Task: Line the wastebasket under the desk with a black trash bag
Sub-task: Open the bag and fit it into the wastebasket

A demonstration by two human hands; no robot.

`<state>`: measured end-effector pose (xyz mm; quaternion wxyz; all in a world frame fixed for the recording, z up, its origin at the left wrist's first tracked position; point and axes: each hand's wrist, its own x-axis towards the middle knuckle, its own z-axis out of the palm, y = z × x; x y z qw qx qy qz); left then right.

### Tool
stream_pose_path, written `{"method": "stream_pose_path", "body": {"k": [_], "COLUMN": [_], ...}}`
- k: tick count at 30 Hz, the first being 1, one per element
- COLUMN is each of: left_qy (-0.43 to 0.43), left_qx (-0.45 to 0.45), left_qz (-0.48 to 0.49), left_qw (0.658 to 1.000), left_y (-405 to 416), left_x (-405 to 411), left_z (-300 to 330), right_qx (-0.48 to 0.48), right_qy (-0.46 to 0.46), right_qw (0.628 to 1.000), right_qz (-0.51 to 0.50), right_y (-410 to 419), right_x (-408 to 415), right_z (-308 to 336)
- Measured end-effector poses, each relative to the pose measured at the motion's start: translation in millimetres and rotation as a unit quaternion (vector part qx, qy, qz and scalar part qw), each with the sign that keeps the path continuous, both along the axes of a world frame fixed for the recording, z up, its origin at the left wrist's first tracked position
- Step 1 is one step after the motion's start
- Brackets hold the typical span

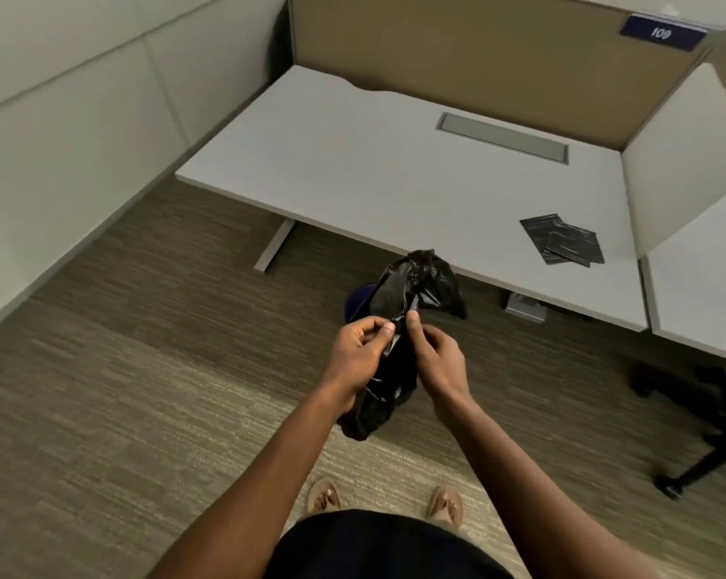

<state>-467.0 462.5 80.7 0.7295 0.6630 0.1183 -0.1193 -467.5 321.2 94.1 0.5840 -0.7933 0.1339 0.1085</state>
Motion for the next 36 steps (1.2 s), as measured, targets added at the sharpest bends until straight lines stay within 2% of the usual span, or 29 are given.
{"method": "stream_pose_path", "body": {"k": [2,4,6,8,10,12,13,15,18,20,23,26,28,29,31,33,35,36], "left_qy": [0.0,-0.007,0.007,0.037,0.06,0.083,0.097,0.148,0.252,0.28,0.284,0.253,0.2,0.169,0.112,0.104,0.148,0.172], "left_qx": [0.01,0.015,-0.011,-0.05,-0.082,-0.096,-0.099,-0.118,-0.193,-0.246,-0.284,-0.306,-0.264,-0.208,-0.07,0.026,0.081,0.1], "left_qz": [-0.019,0.025,0.118,0.232,0.32,0.361,0.363,0.338,0.286,0.251,0.252,0.295,0.316,0.322,0.284,0.193,0.121,0.116], "left_qw": [1.0,1.0,0.993,0.971,0.942,0.924,0.921,0.922,0.904,0.893,0.88,0.869,0.889,0.908,0.95,0.975,0.978,0.973], "left_y": [-1.3,0.7,7.7,21.5,36.9,47.6,49.5,46.7,38.6,35.3,31.4,32.7,35.7,37.1,37.7,36.8,37.2,38.1], "left_x": [0.0,3.1,7.8,12.1,12.0,6.5,1.5,-10.9,-22.8,-20.1,-10.5,-6.2,-9.5,-14.9,-31.9,-51.8,-64.8,-67.6], "left_z": [-3.9,-7.1,-8.2,-8.1,-9.9,-14.8,-18.9,-27.0,-27.9,-22.9,-18.4,-14.2,-17.2,-20.8,-33.8,-50.4,-70.0,-76.0], "right_qx": [0.057,0.052,0.047,0.072,-0.006,-0.109,-0.117,-0.05,0.088,0.118,0.098,0.032,-0.058,-0.104,-0.174,-0.215,-0.231,-0.216], "right_qy": [0.009,-0.01,-0.015,-0.001,-0.031,-0.066,-0.054,0.014,0.095,0.105,0.055,-0.087,-0.237,-0.294,-0.336,-0.29,-0.174,-0.114], "right_qw": [0.998,0.998,0.996,0.989,0.989,0.988,0.99,0.999,0.991,0.986,0.992,0.988,0.959,0.94,0.92,0.932,0.954,0.964], "right_qz": [-0.009,-0.034,-0.08,-0.131,-0.144,-0.087,-0.048,-0.009,-0.046,-0.063,-0.063,-0.125,-0.147,-0.142,-0.103,-0.016,0.077,0.101], "right_y": [-3.6,-12.5,-26.4,-41.0,-53.9,-62.2,-64.2,-66.8,-66.0,-59.9,-51.8,-47.7,-48.0,-47.2,-47.3,-49.6,-54.9,-58.3], "right_x": [13.4,22.8,26.8,23.1,5.2,-19.8,-31.6,-46.8,-46.3,-36.1,-13.2,2.7,0.7,-3.7,-16.3,-33.3,-51.3,-59.3], "right_z": [-1.1,-2.8,-6.1,-8.9,-14.2,-29.4,-38.2,-54.1,-64.4,-60.1,-42.8,-15.6,1.2,6.3,-0.2,-24.0,-52.7,-63.7]}}
